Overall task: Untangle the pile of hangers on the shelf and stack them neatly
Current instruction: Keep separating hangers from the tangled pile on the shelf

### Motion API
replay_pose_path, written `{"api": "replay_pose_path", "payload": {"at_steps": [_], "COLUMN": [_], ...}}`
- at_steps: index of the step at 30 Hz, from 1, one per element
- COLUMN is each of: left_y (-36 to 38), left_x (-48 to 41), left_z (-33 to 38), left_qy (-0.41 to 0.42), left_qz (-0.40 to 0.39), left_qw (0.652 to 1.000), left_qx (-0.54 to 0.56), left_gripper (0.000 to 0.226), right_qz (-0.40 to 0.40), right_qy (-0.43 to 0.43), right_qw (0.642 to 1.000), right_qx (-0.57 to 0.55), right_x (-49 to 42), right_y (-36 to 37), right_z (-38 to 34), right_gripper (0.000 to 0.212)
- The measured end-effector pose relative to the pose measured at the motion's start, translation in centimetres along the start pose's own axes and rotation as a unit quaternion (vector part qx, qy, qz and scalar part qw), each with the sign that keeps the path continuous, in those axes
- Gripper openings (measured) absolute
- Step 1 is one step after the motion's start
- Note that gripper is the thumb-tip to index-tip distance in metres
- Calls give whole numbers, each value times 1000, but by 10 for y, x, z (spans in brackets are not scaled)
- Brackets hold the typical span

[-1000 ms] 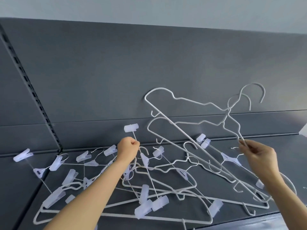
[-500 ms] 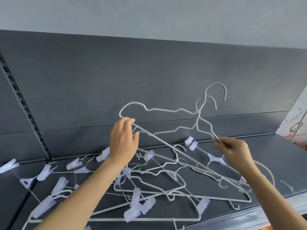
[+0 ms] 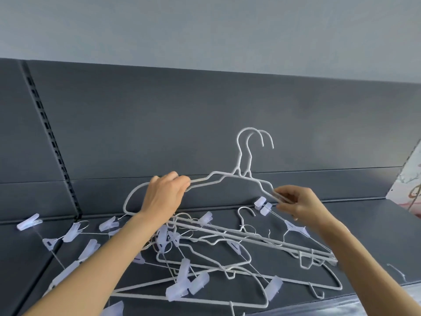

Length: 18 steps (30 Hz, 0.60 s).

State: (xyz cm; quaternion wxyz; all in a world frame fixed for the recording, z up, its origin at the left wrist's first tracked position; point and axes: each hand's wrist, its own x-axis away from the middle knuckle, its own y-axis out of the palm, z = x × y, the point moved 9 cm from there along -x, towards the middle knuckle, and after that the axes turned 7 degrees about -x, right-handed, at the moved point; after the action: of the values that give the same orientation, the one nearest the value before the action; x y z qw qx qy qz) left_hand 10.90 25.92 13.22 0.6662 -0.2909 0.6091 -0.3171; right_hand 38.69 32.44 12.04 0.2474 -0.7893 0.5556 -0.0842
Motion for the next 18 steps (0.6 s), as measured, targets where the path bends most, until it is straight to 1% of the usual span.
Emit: {"api": "replay_pose_path", "payload": {"at_steps": [5,8,10,13,15,17,18], "left_y": [-17,-15,-21,-40,-57,-75,-84], "left_x": [22,35,44,53,62,73,80], "left_z": [-8,-25,-40,-59,-70,-84,-92], "left_qy": [-21,-75,-95,-85,-84,-97,-110], "left_qz": [-7,-60,-96,-105,-105,-97,-91], "left_qw": [999,995,991,989,987,986,984], "left_qx": [36,29,10,-54,-85,-99,-104], "left_gripper": [28,22,22,27,28,27,27], "right_qz": [-22,-11,-21,-36,-44,-43,-33], "right_qy": [-75,-138,-148,-139,-141,-159,-177], "right_qw": [991,986,985,989,989,986,983], "right_qx": [112,98,88,28,1,18,48], "right_x": [-19,-23,-26,-32,-34,-36,-36], "right_y": [35,57,71,92,108,127,137], "right_z": [-31,-58,-63,-63,-71,-84,-94], "right_gripper": [24,16,16,24,23,18,17]}}
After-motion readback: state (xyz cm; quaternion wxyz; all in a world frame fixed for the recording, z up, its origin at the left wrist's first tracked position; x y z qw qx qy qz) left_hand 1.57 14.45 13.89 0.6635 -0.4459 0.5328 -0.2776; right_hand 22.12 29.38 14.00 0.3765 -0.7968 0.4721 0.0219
